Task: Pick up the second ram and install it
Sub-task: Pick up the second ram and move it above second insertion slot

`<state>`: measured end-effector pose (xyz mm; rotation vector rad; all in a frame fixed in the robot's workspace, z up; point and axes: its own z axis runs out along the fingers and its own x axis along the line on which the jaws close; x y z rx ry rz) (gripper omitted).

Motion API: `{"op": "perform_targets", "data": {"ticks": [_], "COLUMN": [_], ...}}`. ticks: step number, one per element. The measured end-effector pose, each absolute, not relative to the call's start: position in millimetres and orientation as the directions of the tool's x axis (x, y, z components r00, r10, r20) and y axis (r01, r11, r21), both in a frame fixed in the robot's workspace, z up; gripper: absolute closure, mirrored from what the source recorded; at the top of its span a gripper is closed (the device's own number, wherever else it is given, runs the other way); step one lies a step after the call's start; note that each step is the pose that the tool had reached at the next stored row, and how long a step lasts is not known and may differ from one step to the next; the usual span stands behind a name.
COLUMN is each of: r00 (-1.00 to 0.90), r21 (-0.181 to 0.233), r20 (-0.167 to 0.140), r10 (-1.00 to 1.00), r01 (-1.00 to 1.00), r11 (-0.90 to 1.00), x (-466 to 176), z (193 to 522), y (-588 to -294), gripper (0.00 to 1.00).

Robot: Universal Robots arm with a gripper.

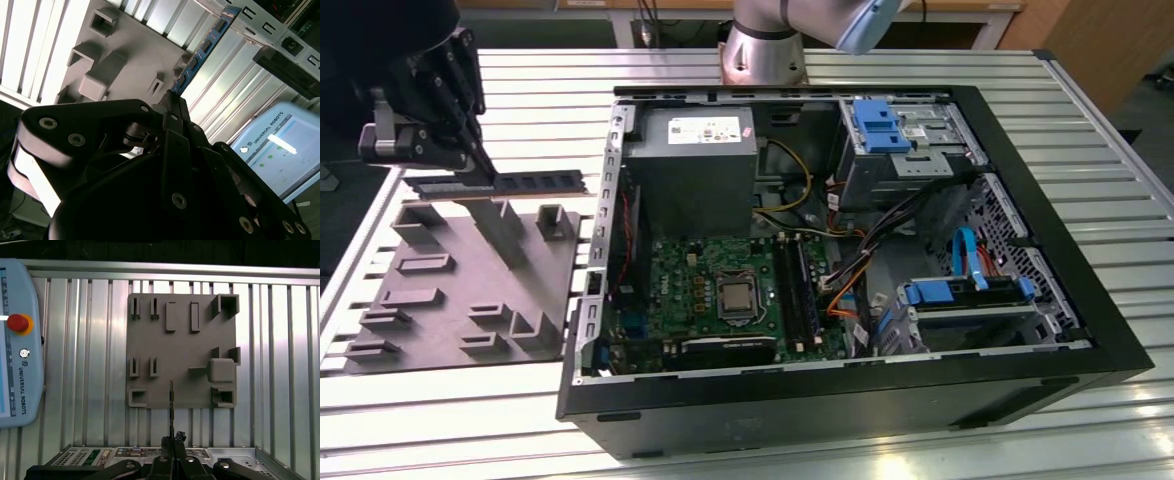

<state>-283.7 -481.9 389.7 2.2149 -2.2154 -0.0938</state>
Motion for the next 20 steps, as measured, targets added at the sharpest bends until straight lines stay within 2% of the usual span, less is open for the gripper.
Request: {"op": "perform_targets", "data": {"ticks": [20], "r00": [-0.001], "r21": [0.048], "r20": [-0.037], "r10": [-0.999], "r01": [-0.999], "r11": [-0.001], "x": [-264.4], "z": [389.7], "y": [-481.9], "gripper": [0.88]}}
